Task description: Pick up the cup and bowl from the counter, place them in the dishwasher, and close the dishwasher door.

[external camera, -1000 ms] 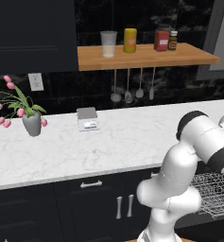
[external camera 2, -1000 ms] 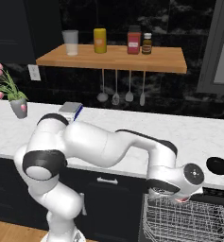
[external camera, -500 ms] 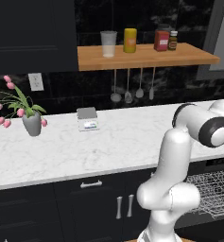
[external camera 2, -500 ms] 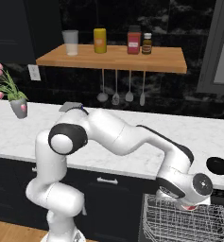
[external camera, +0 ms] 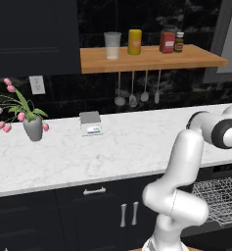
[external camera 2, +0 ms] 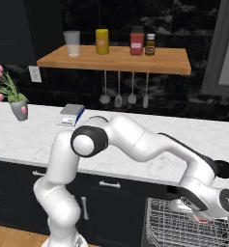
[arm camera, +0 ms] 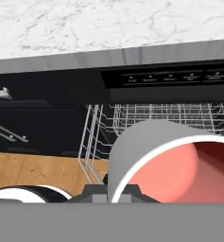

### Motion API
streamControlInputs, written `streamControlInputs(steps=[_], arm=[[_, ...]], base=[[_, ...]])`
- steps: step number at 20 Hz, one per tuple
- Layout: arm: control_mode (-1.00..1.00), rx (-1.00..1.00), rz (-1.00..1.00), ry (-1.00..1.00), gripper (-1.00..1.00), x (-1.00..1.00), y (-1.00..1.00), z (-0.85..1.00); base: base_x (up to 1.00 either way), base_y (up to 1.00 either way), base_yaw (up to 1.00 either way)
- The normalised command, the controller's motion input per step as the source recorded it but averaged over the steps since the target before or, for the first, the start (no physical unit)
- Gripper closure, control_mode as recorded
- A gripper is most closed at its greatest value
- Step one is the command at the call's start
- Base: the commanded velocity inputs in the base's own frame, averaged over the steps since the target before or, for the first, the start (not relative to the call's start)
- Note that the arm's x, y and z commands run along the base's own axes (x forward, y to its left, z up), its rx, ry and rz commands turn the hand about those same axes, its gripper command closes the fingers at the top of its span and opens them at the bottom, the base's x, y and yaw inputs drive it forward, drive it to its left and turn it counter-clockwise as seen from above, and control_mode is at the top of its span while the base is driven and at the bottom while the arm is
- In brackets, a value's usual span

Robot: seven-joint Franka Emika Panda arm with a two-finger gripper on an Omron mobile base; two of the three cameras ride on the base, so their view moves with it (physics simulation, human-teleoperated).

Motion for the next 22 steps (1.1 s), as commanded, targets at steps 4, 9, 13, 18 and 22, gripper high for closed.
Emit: streamControlInputs(steps=[4,9,13,18,22], arm=[[-1.00,0.00,0.00,0.08,1.00,0.00,0.05,-0.32],[-1.00,0.01,0.00,0.02,1.00,0.19,0.08,-0.82],[-1.00,0.01,0.00,0.00,1.00,0.21,0.06,-0.64],[-1.00,0.00,0.00,0.00,1.00,0.29,0.04,-0.34],[-1.00,0.00,0.00,-0.02,1.00,0.13,0.01,-0.33]], base=[[0.00,0.00,0.00],[0.00,0.00,0.00],[0.00,0.00,0.00],[0.00,0.00,0.00],[0.00,0.00,0.00]])
